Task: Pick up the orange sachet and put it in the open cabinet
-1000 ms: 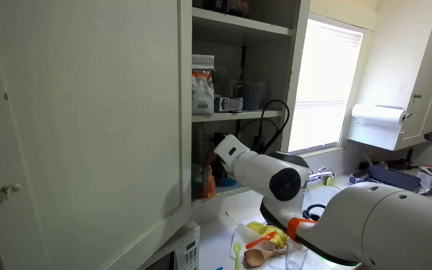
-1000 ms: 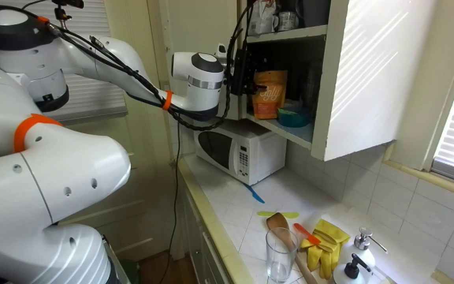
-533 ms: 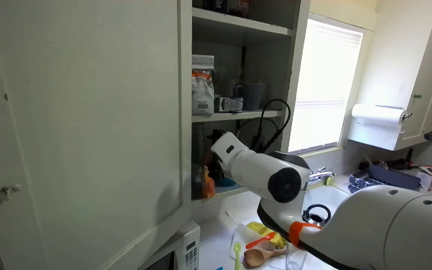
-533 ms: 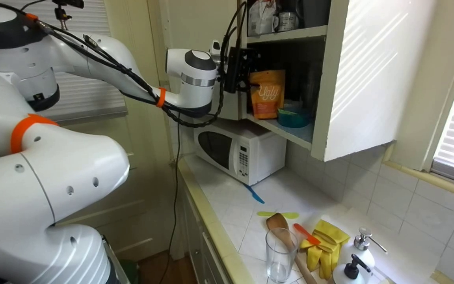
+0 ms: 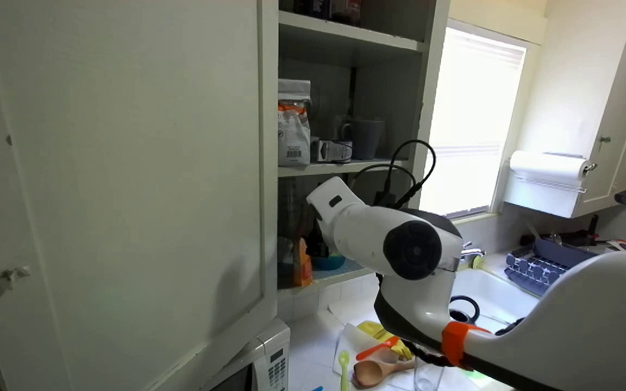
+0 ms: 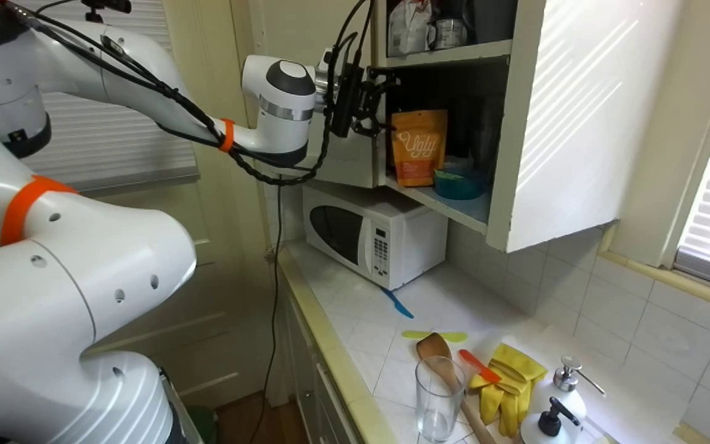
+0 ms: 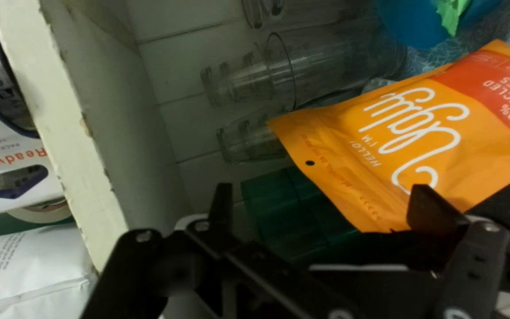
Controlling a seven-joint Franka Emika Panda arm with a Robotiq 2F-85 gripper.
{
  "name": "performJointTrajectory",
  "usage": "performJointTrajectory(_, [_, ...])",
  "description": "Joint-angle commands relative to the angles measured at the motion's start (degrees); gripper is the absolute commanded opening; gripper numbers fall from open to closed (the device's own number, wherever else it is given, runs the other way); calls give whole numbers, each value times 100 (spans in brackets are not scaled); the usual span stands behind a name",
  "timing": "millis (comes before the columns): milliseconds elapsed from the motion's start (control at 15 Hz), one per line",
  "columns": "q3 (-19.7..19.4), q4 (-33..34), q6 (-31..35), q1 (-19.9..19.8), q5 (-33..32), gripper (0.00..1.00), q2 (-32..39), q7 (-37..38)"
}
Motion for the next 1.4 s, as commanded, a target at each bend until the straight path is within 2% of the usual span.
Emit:
performJointTrajectory(0, [-302, -72, -823, 748, -48, 100, 646, -45])
performJointTrajectory(400, [-917, -31, -2014, 1738, -106, 100, 1268, 79])
performJointTrajectory(600, [-1255, -90, -2248, 2149, -134, 98, 1776, 195])
performJointTrajectory(667, [-1342, -128, -2249, 2228, -144, 88, 1943, 269])
performJointTrajectory(733, [-1431, -173, -2263, 2297, -173, 73, 2105, 340])
performJointTrajectory(800, [-1510, -226, -2223, 2357, -202, 70, 2287, 404])
performJointTrajectory(1000, [-1711, -373, -2150, 2464, -320, 44, 2836, 606])
performJointTrajectory(1333, [-2049, -373, -2005, 2668, -694, 6, 3688, 893])
